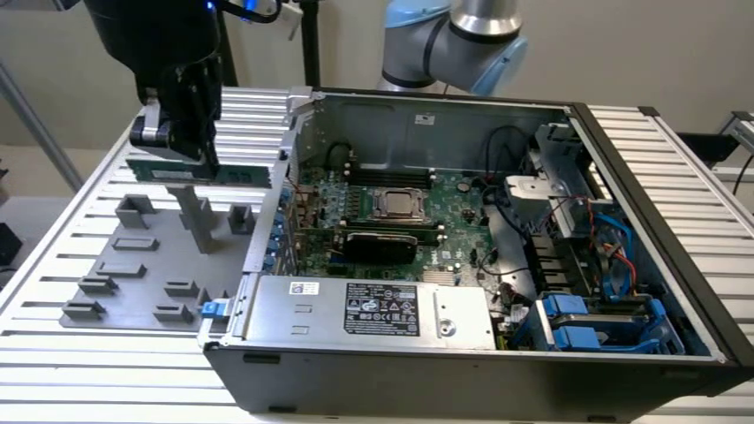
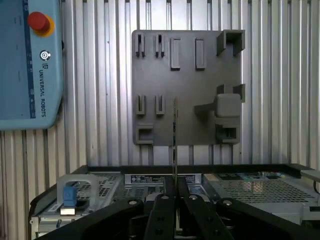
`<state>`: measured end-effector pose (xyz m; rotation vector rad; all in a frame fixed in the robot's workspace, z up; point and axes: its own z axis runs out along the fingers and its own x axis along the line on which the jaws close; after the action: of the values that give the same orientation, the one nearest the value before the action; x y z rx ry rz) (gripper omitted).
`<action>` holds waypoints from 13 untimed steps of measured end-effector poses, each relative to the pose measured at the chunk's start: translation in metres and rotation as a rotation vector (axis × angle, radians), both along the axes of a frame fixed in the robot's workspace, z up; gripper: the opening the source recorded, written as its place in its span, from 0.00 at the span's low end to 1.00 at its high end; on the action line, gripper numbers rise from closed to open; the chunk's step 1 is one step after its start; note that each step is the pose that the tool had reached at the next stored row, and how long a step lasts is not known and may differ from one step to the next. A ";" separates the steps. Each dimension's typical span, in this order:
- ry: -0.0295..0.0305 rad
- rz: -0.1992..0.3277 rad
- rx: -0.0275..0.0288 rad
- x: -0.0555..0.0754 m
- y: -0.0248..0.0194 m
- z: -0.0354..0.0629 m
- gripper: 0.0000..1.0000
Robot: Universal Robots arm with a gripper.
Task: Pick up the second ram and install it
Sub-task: 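Pick up the second ram and move it above second insertion slot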
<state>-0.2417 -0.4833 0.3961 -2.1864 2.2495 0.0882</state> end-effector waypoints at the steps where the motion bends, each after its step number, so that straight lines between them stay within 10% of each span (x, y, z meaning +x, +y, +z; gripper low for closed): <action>1: 0.0001 0.000 0.0005 0.004 0.0000 0.0004 0.13; 13: 0.0001 0.000 0.0113 0.059 0.0003 0.0010 0.13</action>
<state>-0.1824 -0.4829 0.3970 -2.1809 2.2435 0.1008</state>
